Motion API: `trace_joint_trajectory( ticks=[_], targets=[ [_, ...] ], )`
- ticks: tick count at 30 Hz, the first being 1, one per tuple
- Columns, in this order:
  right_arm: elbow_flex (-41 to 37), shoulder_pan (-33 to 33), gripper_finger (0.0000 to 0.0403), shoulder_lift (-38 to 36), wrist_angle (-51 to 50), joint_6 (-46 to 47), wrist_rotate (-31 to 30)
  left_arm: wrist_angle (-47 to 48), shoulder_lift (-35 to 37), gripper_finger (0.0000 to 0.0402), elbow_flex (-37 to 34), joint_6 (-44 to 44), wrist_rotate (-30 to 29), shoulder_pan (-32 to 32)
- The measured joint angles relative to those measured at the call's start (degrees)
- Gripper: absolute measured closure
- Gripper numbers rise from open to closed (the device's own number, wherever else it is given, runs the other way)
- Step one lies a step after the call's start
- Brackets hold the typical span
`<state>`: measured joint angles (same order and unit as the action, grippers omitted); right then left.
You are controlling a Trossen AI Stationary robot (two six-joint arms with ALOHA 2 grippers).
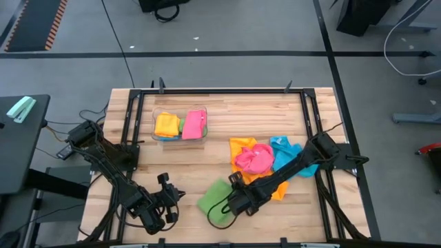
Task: Fold microfiber towels
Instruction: Fold the green microfiber towel
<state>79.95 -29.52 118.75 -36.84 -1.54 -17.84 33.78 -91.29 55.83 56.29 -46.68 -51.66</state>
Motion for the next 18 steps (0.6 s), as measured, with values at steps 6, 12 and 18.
trace_joint_trajectory(
  ticks=[6,12,18],
  targets=[
    [0.06,-1.05,0.0217,0.18,7.81,8.81,5.79,0.00,0.00,0.0383,0.00,0.02,0.00,0.00],
    [0.06,-0.99,0.0217,-0.34,12.99,16.01,7.86,-0.11,0.00,0.0382,0.00,0.04,0.00,0.00],
    [0.17,-0.53,0.0217,-3.20,5.82,15.54,7.84,-0.22,0.02,0.0375,0.00,0.06,0.00,0.00]
  ],
)
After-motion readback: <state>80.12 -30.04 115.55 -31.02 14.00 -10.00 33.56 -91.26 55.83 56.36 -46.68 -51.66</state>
